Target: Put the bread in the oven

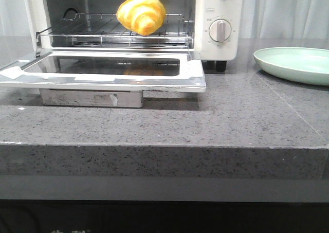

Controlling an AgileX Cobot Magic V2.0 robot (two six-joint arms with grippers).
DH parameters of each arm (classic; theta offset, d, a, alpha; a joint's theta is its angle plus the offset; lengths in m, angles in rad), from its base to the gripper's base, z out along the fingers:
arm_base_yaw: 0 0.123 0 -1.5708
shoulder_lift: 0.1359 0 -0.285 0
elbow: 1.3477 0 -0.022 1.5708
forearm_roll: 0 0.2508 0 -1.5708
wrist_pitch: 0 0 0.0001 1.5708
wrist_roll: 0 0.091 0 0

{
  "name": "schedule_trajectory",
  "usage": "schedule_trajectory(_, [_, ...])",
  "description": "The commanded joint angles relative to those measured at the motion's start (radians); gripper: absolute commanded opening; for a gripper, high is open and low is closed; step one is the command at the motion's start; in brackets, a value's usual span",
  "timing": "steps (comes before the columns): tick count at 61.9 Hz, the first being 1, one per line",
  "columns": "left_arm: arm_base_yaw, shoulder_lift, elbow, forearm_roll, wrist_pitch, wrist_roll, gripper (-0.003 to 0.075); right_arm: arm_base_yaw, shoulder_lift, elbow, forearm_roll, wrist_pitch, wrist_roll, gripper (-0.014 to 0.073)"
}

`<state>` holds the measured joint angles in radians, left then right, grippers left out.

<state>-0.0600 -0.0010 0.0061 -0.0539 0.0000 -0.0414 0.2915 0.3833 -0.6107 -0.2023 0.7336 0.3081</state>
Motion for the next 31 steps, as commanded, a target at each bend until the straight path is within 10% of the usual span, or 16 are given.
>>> schedule_trajectory(1, [0.001, -0.029, 0.028, -0.002, -0.081, -0.005, -0.0018, -0.09, -0.06, 0.079, 0.008, -0.197, -0.011, -0.0067])
schedule_trajectory(31, [0.001, -0.029, 0.028, -0.002, -0.081, -0.005, -0.0018, -0.288, -0.405, 0.628, 0.104, -0.773, -0.011, -0.0067])
